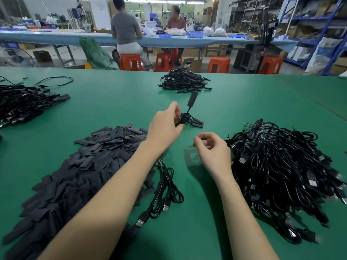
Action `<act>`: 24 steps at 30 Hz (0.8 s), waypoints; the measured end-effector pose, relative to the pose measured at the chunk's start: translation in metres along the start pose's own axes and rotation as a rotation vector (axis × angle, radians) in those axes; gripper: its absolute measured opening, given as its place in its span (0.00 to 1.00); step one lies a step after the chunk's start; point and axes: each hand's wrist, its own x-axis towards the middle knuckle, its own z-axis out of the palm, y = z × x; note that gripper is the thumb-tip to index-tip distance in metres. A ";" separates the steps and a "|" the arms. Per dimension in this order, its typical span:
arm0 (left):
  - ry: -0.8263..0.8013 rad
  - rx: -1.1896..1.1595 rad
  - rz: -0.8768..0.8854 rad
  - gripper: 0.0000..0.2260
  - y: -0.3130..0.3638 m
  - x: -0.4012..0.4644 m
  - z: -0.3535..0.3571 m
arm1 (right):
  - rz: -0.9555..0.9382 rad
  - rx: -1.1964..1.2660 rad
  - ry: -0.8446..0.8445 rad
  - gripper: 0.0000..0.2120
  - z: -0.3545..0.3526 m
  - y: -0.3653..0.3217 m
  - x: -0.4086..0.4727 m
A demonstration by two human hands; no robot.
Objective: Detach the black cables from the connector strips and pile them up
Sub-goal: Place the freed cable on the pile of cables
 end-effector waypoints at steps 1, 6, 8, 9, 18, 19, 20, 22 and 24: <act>-0.044 0.117 0.029 0.11 -0.002 0.014 0.004 | -0.028 -0.056 -0.028 0.03 0.001 0.001 -0.001; -0.308 0.473 0.060 0.08 -0.020 0.058 0.033 | -0.074 -0.158 -0.106 0.05 0.003 0.003 0.001; -0.323 0.494 0.059 0.07 -0.027 0.066 0.042 | -0.077 -0.177 -0.105 0.06 0.004 0.005 0.002; -0.315 0.487 0.063 0.07 -0.029 0.069 0.045 | -0.082 -0.190 -0.105 0.06 0.004 0.006 0.002; -0.119 0.115 -0.069 0.05 -0.029 0.041 0.034 | -0.122 -0.355 -0.265 0.07 0.014 -0.005 -0.009; -0.086 0.047 -0.105 0.05 -0.029 0.030 0.026 | -0.126 -0.402 -0.318 0.08 0.016 -0.008 -0.011; -0.058 -0.009 -0.138 0.05 -0.028 0.018 0.019 | -0.126 -0.454 -0.379 0.09 0.017 -0.011 -0.014; -0.013 -0.096 -0.199 0.04 -0.028 -0.007 0.002 | -0.108 -0.559 -0.495 0.12 0.019 -0.020 -0.018; 0.001 -0.162 -0.242 0.05 -0.026 -0.029 -0.015 | -0.077 -0.602 -0.580 0.11 0.020 -0.028 -0.019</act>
